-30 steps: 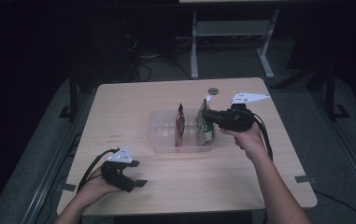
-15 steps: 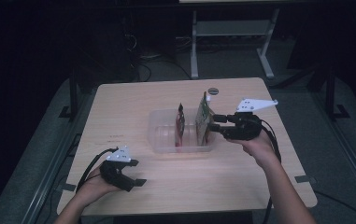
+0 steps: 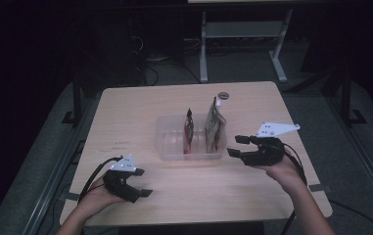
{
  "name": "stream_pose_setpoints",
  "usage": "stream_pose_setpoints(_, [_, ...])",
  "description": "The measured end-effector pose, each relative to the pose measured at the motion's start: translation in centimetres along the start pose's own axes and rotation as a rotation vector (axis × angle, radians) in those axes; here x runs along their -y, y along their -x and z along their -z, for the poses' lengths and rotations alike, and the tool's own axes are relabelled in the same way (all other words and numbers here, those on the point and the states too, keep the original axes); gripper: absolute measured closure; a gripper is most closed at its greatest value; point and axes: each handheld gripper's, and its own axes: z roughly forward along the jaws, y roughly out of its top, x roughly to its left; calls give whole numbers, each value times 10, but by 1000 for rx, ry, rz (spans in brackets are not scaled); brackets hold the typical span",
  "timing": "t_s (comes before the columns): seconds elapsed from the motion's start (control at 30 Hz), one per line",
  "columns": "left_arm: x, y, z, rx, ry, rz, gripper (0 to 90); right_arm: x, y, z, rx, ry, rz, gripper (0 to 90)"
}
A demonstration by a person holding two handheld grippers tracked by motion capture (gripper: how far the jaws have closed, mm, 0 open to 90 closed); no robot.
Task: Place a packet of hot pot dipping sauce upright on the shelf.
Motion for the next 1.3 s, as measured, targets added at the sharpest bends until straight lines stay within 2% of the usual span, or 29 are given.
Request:
stream_pose_setpoints(0.07, [0, 4, 1, 4, 14, 12, 180, 5, 1, 0, 2, -11, -7, 401])
stream_pose_setpoints(0.13, [2, 8, 4, -3, 4, 9, 179, 18, 3, 0, 6, -41, -17, 385])
stream_pose_setpoints(0.2, [4, 10, 4, -7, 2, 10, 179, 22, 3, 0, 8, -50, -22, 377])
stream_pose_setpoints(0.37, [14, 13, 8, -18, -3, 26, 179, 49, 7, -1, 24, -111, -41, 322])
stream_pose_setpoints(0.53, [19, 15, 9, -20, 0, 27, 179, 68, 8, -2, 66, -165, -42, 262])
stream_pose_setpoints(0.63, [23, 13, 8, -27, -6, 30, 178, 77, 9, -3, 77, -172, -49, 240])
stream_pose_setpoints(0.7, [26, 11, 6, -39, -33, 8, 172, 81, 8, -5, 107, -196, -25, 209])
stream_pose_setpoints(0.77, [28, 9, 6, -50, -43, -1, 156, 84, 7, -7, 136, -223, 18, 180])
stream_pose_setpoints(0.83, [29, 8, 6, -47, -48, -5, 146, 87, 7, -10, 137, -241, 35, 157])
stream_pose_setpoints(0.87, [30, 7, 6, -49, -44, 4, 146, 87, 7, -10, 137, -241, 35, 157])
stream_pose_setpoints(0.9, [31, 5, 5, -57, -56, -6, 138, 90, 8, -12, 116, -252, 36, 145])
stream_pose_setpoints(1.07, [32, 5, 3, -63, -55, 2, 137, 92, 8, -16, 111, -274, 37, 144])
stream_pose_setpoints(1.2, [32, 5, 2, -66, -60, 4, 138, 92, 9, -15, 111, -263, 36, 144])
stream_pose_setpoints(1.3, [32, 4, 2, -68, -73, -13, 138, 92, 9, -14, 111, -257, 31, 144])
